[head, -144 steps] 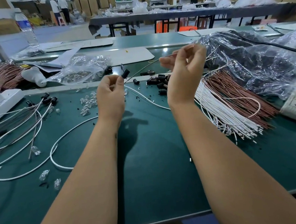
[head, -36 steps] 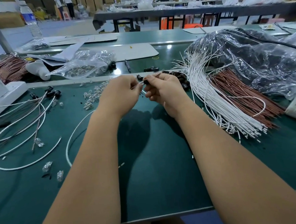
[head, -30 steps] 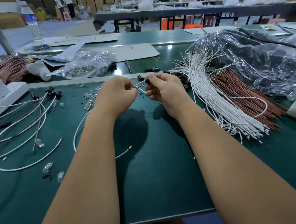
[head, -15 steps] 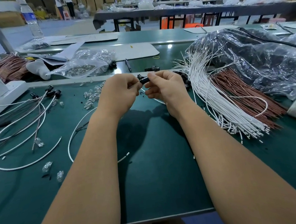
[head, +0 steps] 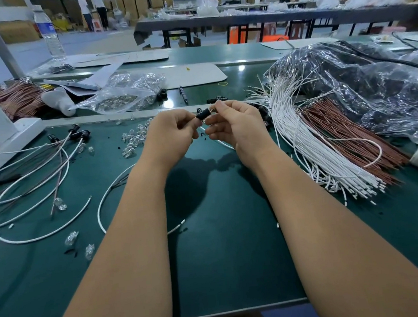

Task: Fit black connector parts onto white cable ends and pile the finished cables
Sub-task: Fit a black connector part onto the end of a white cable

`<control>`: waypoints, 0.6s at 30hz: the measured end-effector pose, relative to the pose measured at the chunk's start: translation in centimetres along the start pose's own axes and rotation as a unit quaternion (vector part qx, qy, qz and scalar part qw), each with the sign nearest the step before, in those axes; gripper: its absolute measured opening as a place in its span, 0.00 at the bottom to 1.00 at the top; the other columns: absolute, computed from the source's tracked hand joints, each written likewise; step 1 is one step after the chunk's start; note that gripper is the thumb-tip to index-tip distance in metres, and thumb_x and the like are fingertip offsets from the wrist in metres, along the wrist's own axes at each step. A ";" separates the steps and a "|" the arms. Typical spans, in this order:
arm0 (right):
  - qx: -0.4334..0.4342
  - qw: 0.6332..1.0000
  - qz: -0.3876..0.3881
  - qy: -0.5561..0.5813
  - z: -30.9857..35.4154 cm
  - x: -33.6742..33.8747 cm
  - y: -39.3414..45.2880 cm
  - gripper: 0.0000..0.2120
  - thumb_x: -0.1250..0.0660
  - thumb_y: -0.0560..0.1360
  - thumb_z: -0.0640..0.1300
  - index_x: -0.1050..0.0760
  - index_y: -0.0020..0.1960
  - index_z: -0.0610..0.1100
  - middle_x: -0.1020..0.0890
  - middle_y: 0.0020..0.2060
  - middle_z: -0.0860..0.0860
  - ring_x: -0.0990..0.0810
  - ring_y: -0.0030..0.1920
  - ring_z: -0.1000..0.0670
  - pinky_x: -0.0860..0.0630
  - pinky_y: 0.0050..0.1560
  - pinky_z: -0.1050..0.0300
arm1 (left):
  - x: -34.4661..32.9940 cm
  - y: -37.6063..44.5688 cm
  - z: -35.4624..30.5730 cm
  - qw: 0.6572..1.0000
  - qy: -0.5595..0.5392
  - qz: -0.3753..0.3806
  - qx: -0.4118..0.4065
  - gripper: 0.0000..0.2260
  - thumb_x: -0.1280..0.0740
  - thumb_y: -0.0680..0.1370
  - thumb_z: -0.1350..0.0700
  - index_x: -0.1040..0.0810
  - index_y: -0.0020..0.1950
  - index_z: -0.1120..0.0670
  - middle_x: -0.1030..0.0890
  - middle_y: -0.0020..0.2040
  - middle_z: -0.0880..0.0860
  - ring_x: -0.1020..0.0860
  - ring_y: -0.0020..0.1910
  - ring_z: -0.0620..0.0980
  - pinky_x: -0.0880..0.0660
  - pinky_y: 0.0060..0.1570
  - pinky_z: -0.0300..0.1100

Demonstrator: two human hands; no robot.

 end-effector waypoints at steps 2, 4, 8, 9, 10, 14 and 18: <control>-0.003 1.000 0.008 0.003 0.1 -0.1 0.0 0.06 0.38 0.80 0.37 0.24 0.49 0.37 0.19 0.34 0.44 0.20 0.29 0.49 0.23 0.31 0.60 | 0.1 0.0 0.2 1.000 -0.002 0.005 0.008 0.06 0.34 0.78 0.60 0.18 0.43 0.59 0.19 0.35 0.54 0.27 0.34 0.51 0.25 0.41 0.48; 0.008 1.000 0.007 -0.018 0.3 0.0 -0.1 0.04 0.37 0.79 0.35 0.24 0.49 0.37 0.19 0.34 0.44 0.20 0.29 0.50 0.23 0.32 0.60 | 0.0 0.0 0.4 1.000 -0.001 0.010 0.012 0.06 0.34 0.78 0.60 0.18 0.43 0.58 0.19 0.35 0.54 0.28 0.33 0.50 0.29 0.38 0.44; 0.027 0.998 -0.006 -0.053 0.4 0.2 -0.1 0.04 0.36 0.78 0.33 0.24 0.46 0.38 0.19 0.34 0.43 0.20 0.29 0.52 0.23 0.32 0.61 | -0.2 -0.1 0.5 1.000 -0.003 0.020 0.024 0.07 0.34 0.78 0.59 0.18 0.44 0.58 0.19 0.34 0.52 0.27 0.32 0.48 0.29 0.38 0.40; 0.030 0.998 -0.011 -0.057 0.4 0.3 -0.1 0.05 0.36 0.78 0.33 0.24 0.45 0.38 0.20 0.34 0.43 0.20 0.29 0.52 0.23 0.32 0.62 | -0.3 -0.1 0.5 0.999 -0.009 0.026 0.027 0.07 0.34 0.78 0.59 0.18 0.45 0.59 0.18 0.35 0.52 0.26 0.31 0.47 0.28 0.38 0.39; 0.032 0.998 -0.016 -0.057 0.4 0.3 0.0 0.05 0.37 0.78 0.33 0.24 0.45 0.38 0.20 0.34 0.43 0.20 0.29 0.52 0.23 0.32 0.62 | -0.5 -0.1 0.5 0.999 -0.015 0.030 0.029 0.07 0.34 0.78 0.59 0.18 0.45 0.59 0.18 0.36 0.53 0.25 0.31 0.46 0.27 0.38 0.38; 0.025 0.999 -0.026 -0.037 0.1 0.5 0.2 0.07 0.37 0.79 0.32 0.24 0.44 0.38 0.19 0.33 0.43 0.19 0.29 0.52 0.22 0.33 0.62 | -0.7 -0.1 0.3 0.999 -0.026 0.027 0.020 0.07 0.34 0.79 0.60 0.19 0.43 0.56 0.18 0.34 0.53 0.24 0.28 0.40 0.29 0.34 0.29; 0.016 0.999 -0.029 -0.017 0.0 0.6 0.2 0.07 0.37 0.79 0.32 0.23 0.44 0.38 0.19 0.32 0.44 0.19 0.29 0.52 0.22 0.32 0.62 | -0.8 -0.1 0.0 1.000 -0.020 0.014 0.013 0.08 0.34 0.78 0.60 0.19 0.41 0.55 0.19 0.33 0.51 0.25 0.28 0.40 0.27 0.35 0.32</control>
Point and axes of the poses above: each hand's wrist, its own y-axis towards the middle knuckle, its own x-axis out of the back of the hand, z = x × y, the point moved 7 cm from there along y, towards the middle knuckle
